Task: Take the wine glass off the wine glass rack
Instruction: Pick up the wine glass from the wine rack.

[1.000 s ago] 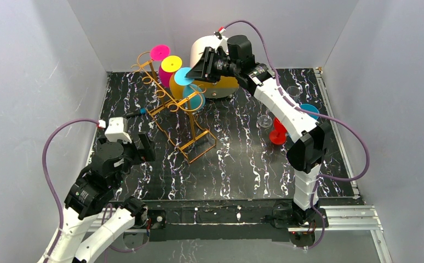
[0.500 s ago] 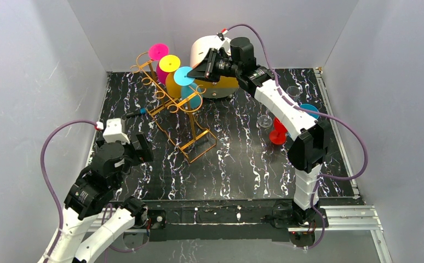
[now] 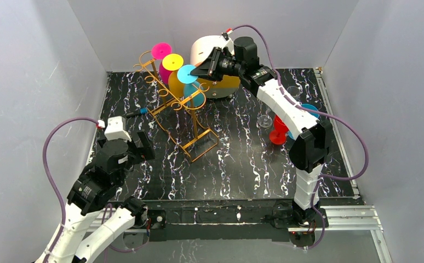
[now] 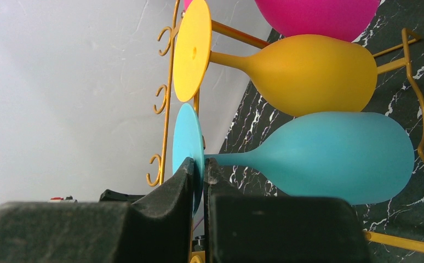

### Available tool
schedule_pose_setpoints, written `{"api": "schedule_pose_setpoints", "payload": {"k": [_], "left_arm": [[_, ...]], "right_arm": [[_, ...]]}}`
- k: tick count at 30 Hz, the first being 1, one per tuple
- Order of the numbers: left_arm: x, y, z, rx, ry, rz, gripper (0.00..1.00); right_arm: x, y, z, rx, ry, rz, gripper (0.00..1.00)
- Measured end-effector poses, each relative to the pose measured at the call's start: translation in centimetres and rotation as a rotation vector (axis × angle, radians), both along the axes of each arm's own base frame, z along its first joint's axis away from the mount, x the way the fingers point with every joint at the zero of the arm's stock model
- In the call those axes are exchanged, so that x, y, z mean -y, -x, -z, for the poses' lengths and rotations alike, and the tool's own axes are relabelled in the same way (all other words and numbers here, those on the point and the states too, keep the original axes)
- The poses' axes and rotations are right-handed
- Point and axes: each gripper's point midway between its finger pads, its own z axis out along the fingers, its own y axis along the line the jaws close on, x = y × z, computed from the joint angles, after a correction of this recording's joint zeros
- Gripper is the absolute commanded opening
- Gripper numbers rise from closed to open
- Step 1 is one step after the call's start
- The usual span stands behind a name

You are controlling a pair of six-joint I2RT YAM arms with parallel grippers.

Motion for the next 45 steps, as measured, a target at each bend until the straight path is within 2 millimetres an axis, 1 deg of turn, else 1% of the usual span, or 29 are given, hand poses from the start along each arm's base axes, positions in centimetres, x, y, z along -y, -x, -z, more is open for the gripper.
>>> {"api": "schedule_pose_setpoints", "payload": {"k": [4, 7, 10, 13, 15, 17, 23, 31, 35, 40, 45], "left_arm": [[0.1, -0.2, 0.2, -0.013, 0.000, -0.004, 0.98], [0.2, -0.2, 0.3, -0.014, 0.004, -0.007, 0.98], [0.1, -0.2, 0.3, -0.014, 0.004, -0.009, 0.98], [0.1, -0.2, 0.3, -0.014, 0.003, -0.010, 0.98], [0.1, -0.2, 0.3, -0.015, 0.002, -0.010, 0.98], [0.2, -0.3, 0.3, -0.017, 0.001, -0.009, 0.98], [0.2, -0.3, 0.5, -0.025, -0.003, -0.010, 0.98], [0.3, -0.4, 0.7, -0.034, -0.008, -0.008, 0.98], [0.9, -0.3, 0.9, -0.048, -0.009, 0.029, 0.98], [2.5, -0.1, 1.3, -0.079, 0.000, 0.125, 0.98], [3.3, 0.0, 1.1, -0.074, 0.011, 0.177, 0.98]], "right_arm": [[0.2, 0.0, -0.1, -0.001, 0.002, 0.005, 0.22], [0.3, -0.1, 0.0, 0.000, 0.005, 0.008, 0.29], [0.5, -0.3, -0.1, 0.012, 0.010, 0.021, 0.33], [0.7, -0.5, 0.0, 0.026, 0.023, 0.033, 0.30], [0.9, -0.6, 0.0, 0.032, 0.039, 0.042, 0.20], [1.0, -0.6, -0.1, 0.042, 0.048, 0.044, 0.12], [1.1, -0.4, -1.0, 0.072, 0.049, 0.034, 0.01], [1.2, -0.4, -1.0, 0.065, 0.056, 0.045, 0.01], [1.4, -0.6, -1.3, 0.056, 0.056, 0.065, 0.01], [1.9, -0.9, -2.4, 0.055, 0.040, 0.116, 0.01], [2.6, -1.4, -3.6, 0.072, 0.021, 0.165, 0.01]]}}
